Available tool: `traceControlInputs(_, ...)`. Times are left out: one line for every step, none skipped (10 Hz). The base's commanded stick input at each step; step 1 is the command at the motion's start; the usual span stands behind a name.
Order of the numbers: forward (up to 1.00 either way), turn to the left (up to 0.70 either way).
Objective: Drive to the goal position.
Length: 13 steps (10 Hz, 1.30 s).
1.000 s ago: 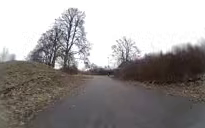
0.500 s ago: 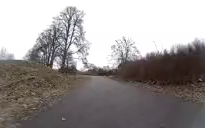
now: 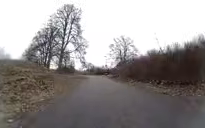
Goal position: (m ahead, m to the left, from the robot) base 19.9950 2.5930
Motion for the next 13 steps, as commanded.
traceControlInputs(1.00, 0.00)
traceControlInputs(1.00, 0.00)
traceControlInputs(1.00, 0.00)
traceControlInputs(1.00, 0.00)
traceControlInputs(1.00, 0.00)
traceControlInputs(1.00, 0.00)
traceControlInputs(1.00, 0.00)
traceControlInputs(1.00, 0.00)
traceControlInputs(1.00, 0.00)
traceControlInputs(1.00, 0.00)
traceControlInputs(1.00, 0.00)
traceControlInputs(1.00, 0.00)
traceControlInputs(1.00, 0.00)
